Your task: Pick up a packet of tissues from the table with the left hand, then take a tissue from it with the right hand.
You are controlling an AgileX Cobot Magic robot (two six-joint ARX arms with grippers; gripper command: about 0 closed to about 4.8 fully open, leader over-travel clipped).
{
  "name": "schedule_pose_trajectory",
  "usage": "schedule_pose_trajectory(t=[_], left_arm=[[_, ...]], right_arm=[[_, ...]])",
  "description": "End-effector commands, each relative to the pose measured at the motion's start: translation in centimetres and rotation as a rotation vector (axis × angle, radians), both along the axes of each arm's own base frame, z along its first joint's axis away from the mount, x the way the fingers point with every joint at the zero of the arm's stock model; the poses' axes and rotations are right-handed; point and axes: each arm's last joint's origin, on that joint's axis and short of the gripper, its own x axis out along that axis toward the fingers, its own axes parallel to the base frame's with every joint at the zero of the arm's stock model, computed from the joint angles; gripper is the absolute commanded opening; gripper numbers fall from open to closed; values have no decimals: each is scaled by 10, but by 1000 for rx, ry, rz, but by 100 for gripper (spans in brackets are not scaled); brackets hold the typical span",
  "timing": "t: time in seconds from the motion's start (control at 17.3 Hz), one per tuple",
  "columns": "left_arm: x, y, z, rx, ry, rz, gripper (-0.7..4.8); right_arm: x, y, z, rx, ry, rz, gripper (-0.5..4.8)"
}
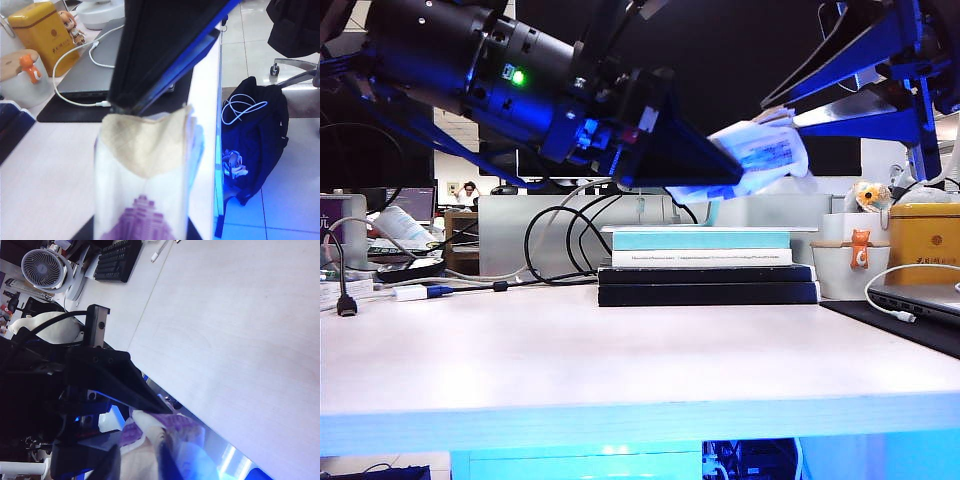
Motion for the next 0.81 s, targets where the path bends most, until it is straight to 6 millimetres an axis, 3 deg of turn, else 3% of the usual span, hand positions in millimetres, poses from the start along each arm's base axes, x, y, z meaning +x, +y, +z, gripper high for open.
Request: schedule_pose_trajectory(t=[0.06, 0.12, 0.29, 0.63, 0.81], left_arm=[[0, -2, 9, -67, -54, -29, 168], [0, -2, 9, -65, -51, -28, 168], [0, 1, -2, 34, 13, 17, 168], [6, 11, -10, 116, 55, 87, 168], [18, 26, -15, 176, 70, 215, 168]], right_arm=[[-1, 0, -2, -4, 0, 22, 103], [0, 0, -2, -5, -3, 22, -11], [8, -2, -3, -143, -135, -116, -6], [11, -2, 1, -136, -173, -147, -6], [13, -3, 1, -168, -187, -195, -6]])
